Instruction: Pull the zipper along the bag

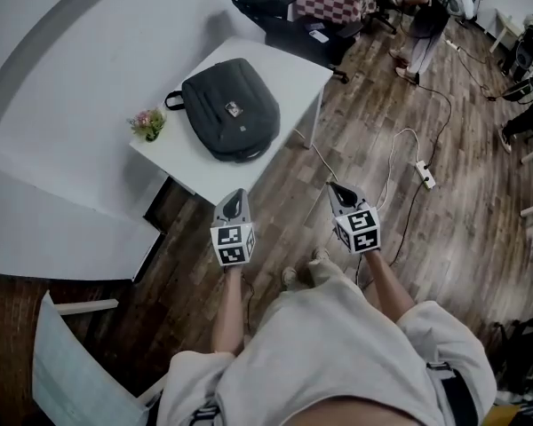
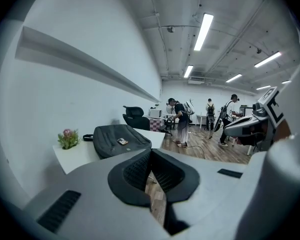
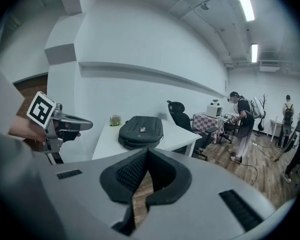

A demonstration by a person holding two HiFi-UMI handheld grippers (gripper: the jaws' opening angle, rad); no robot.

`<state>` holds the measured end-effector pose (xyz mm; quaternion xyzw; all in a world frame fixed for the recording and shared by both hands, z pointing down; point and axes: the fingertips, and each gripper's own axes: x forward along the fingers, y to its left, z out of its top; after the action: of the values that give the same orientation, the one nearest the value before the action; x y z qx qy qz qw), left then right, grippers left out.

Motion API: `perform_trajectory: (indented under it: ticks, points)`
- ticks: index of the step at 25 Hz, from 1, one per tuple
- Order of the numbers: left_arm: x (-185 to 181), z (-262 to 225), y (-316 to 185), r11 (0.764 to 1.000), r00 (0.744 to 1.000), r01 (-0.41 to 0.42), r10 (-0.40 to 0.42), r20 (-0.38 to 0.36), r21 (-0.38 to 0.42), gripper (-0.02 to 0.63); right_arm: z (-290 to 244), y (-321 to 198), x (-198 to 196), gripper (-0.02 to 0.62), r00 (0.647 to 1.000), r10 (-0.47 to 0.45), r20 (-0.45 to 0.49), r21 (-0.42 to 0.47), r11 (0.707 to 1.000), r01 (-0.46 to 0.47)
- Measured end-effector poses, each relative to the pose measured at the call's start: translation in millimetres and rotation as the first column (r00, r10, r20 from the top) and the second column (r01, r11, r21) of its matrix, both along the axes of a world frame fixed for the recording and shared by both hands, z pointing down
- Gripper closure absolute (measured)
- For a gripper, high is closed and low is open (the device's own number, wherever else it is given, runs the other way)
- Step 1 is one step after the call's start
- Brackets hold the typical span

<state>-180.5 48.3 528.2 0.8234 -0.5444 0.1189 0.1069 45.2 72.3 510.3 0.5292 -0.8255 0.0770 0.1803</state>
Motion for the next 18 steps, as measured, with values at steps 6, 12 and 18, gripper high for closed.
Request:
perform_trajectory:
  ticks: [6,12,18]
  points:
    - [11.9,12.3,-23.9,0.999,0.999,-0.032,0.033,0.018,-0.021,0.580,13.4,-19.9,8.2,0.583,1.000,0.014,0.002,-0.020,1.000,-0.014]
    - [21.2,16.2,-70.8,0.999,0.999,-0.027,0.029,0.039,-0.033,0.580,22.5,-69.9,11.5,0.583,1.000,0.005,0.029,-0.032,0.999,-0.004]
    - [32.6,22.3,-132.4,0.998,0.998,-0.001,0.004,0.065,-0.058,0.580,29.4,-143.2,17.0,0.583,0.998,-0.033,0.057,-0.038,0.999,0.035]
